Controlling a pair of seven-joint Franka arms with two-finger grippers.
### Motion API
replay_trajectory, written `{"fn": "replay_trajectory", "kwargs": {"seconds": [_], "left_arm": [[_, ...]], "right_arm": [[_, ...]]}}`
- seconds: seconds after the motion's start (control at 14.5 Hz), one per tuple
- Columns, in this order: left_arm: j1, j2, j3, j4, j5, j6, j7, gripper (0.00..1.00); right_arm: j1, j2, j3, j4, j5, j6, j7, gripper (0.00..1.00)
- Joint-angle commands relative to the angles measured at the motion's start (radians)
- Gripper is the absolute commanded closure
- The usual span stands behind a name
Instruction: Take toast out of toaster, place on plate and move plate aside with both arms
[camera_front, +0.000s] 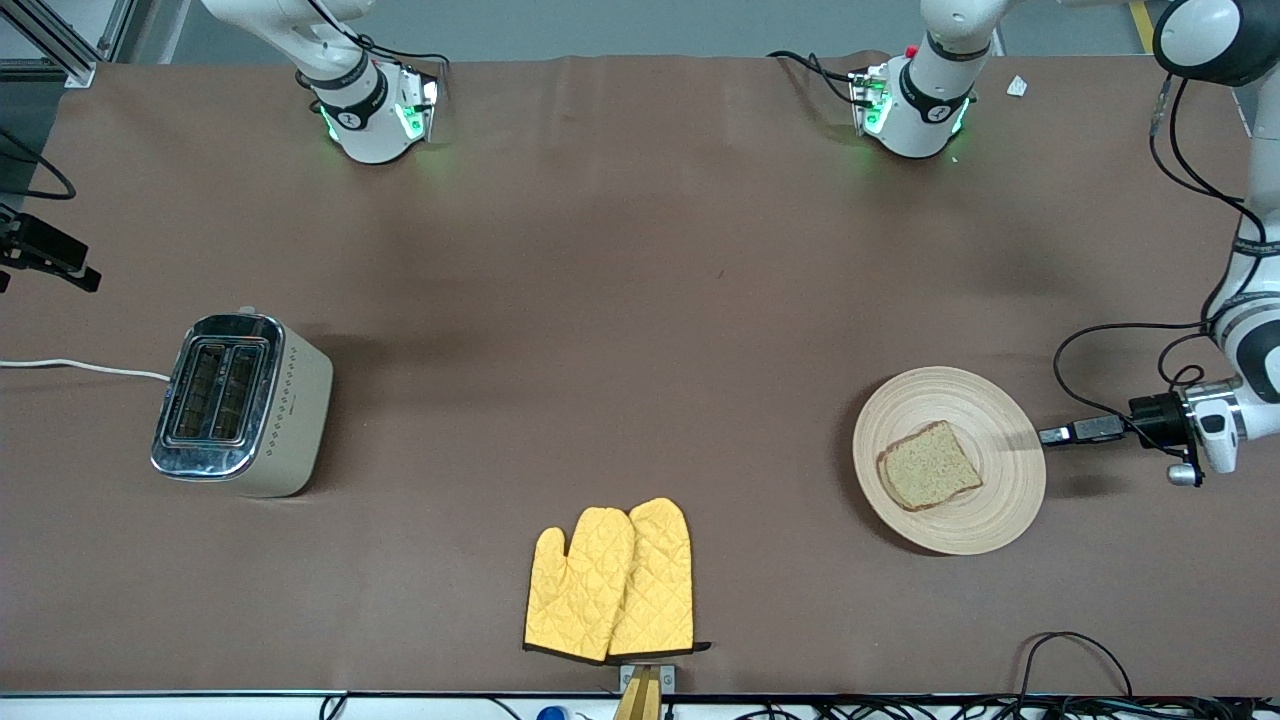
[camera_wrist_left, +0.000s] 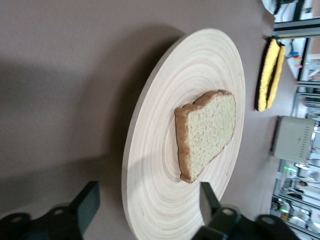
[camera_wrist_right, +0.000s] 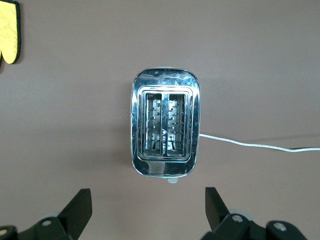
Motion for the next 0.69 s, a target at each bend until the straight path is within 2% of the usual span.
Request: {"fn": "replay_trajectory", "kwargs": {"seconds": [0.0,0.14,0.41,0.62], "left_arm": [[-0.051,-0.035,0.005,0.048,0.053,-0.020,-0.143,0.00],[-0.065,-0.059,-0.005,0.053,0.061,-0.020,-0.214,0.00],[-0.117,-0.202,-0.021,0.053,0.179,-0.020,-0.427,0.00],[-0.190,-0.318,-0.035,0.052,0.347,-0.026,-0.605,0.00]], "right_arm": [[0.000,-0.013,0.006,-0.014,-0.007,0.010,0.009,0.00],[0.000,-0.013,0.006,-0.014,-0.007,0.010,0.009,0.00],[0.000,-0.013,0.006,-0.014,-0.007,0.010,0.009,0.00],[0.000,-0.013,0.006,-0.014,-0.007,0.008,0.009,0.00]]}}
